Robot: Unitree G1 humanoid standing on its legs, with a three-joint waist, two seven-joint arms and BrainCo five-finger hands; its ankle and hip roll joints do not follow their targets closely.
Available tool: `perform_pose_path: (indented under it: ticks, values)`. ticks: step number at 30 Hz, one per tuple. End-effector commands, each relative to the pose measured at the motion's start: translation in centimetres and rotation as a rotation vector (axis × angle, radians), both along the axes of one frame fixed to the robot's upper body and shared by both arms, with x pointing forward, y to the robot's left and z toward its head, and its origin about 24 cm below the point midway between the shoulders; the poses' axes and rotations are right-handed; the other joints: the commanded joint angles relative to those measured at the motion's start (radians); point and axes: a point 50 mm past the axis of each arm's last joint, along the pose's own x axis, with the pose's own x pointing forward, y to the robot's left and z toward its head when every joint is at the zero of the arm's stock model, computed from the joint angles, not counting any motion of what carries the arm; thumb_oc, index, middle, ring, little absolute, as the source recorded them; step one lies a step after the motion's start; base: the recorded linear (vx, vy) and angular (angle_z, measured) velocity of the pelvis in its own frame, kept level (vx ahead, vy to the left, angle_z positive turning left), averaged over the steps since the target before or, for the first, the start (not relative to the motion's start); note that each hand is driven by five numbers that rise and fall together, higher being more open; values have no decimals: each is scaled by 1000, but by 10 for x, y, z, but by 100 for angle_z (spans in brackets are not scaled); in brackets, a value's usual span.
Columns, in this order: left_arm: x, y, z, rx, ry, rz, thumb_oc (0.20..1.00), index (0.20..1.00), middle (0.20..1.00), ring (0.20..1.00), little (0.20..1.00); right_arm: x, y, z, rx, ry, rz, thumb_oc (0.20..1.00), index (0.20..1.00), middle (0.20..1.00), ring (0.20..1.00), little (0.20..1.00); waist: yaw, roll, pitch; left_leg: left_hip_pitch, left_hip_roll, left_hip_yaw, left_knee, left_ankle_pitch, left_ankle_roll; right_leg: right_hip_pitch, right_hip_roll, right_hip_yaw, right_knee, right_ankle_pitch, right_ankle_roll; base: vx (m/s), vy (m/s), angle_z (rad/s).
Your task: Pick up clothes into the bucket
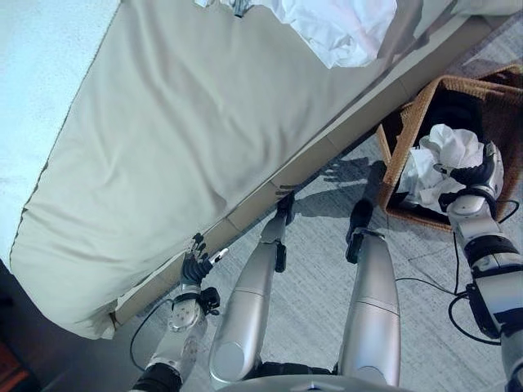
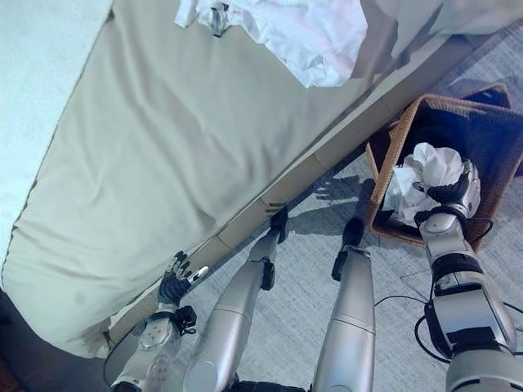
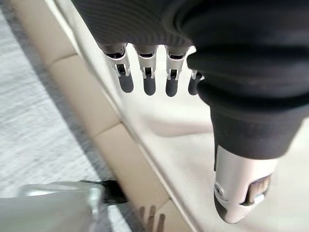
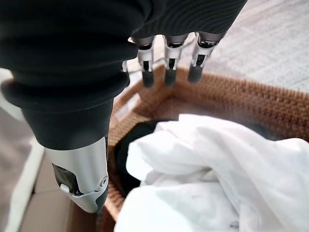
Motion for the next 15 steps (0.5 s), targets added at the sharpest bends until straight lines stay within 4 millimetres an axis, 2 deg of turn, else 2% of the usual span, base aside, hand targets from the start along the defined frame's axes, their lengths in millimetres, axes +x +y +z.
perform_pose_path:
  ticks: [1, 2, 3, 4, 5, 6, 7, 8, 9, 13, 15]
  values:
    - [3, 33, 21, 61, -114, 177, 1000, 1000, 1000, 1000, 1000, -23, -11, -19, -3, -25, -55, 1000, 1000, 1000, 1000, 1000, -52, 54, -5, 47, -4, 20, 94, -153, 10, 71, 48, 33, -210, 120, 50, -70, -3, -5]
    - [11, 56, 48, 115, -227, 296, 1000, 1000, 1000, 1000, 1000, -26, 13, -33, 9, -57, 32, 1000, 1000, 1000, 1000, 1000, -66, 35, -5, 38, 7, 28, 94, -127, 12, 77, 58, 25, -240, 162, 46, 5, -12, -6]
    - [9, 56, 45, 119, -215, 293, 1000, 1000, 1000, 1000, 1000, -28, 13, -37, 10, -45, 30, 1000, 1000, 1000, 1000, 1000, -66, 32, -5, 67, 5, 23, 99, -159, 8, 102, 59, 32, -226, 125, 52, -72, -9, -8]
    - [12, 69, 58, 151, -266, 352, 1000, 1000, 1000, 1000, 1000, -29, 24, -40, -2, -54, 87, 1000, 1000, 1000, 1000, 1000, -72, 21, -5, 50, 12, 31, 100, -132, 11, 95, 63, 26, -249, 165, 49, 2, -17, -11]
    - [13, 89, 80, 199, -347, 453, 1000, 1000, 1000, 1000, 1000, -35, 43, -49, -1, -66, 182, 1000, 1000, 1000, 1000, 1000, -84, -4, -5, 74, 21, 37, 112, -145, 10, 133, 73, 27, -271, 172, 52, -70, -9, -18]
    - [15, 101, 90, 248, -383, 497, 1000, 1000, 1000, 1000, 1000, -38, 54, -53, 3, -64, 243, 1000, 1000, 1000, 1000, 1000, -92, -20, -5, 94, 27, 40, 119, -154, 10, 157, 78, 30, -281, 175, 54, 4, -13, -27]
    - [16, 107, 99, 275, -412, 517, 1000, 1000, 1000, 1000, 1000, -41, 62, -59, 18, -56, 284, 1000, 1000, 1000, 1000, 1000, -98, -33, -5, 113, 31, 46, 123, -162, 10, 181, 84, 33, -296, 180, 56, 4, -3, -29]
    - [15, 107, 99, 276, -411, 517, 1000, 1000, 1000, 1000, 1000, -42, 62, -60, 18, -55, 284, 1000, 1000, 1000, 1000, 1000, -97, -33, -5, 115, 32, 46, 122, -162, 10, 183, 85, 33, -297, 181, 56, 9, 17, -38]
    - [19, 118, 117, 315, -474, 556, 1000, 1000, 1000, 1000, 1000, -48, 86, -80, 101, -10, 386, 1000, 1000, 1000, 1000, 1000, -111, -61, -5, 161, 44, 61, 128, -178, 8, 239, 99, 42, -336, 197, 61, 17, 30, -31]
    - [28, 137, 148, 406, -550, 572, 1000, 1000, 1000, 1000, 1000, -65, 122, -108, 150, 129, 607, 1000, 1000, 1000, 1000, 1000, -139, -111, -5, 265, 71, 105, 117, -200, 7, 345, 130, 64, -415, 231, 76, 19, 51, -49]
    - [30, 140, 154, 428, -563, 565, 1000, 1000, 1000, 1000, 1000, -69, 126, -114, 164, 158, 637, 1000, 1000, 1000, 1000, 1000, -139, -122, -5, 298, 77, 118, 110, -205, 6, 376, 135, 71, -437, 240, 81, 24, 20, -47]
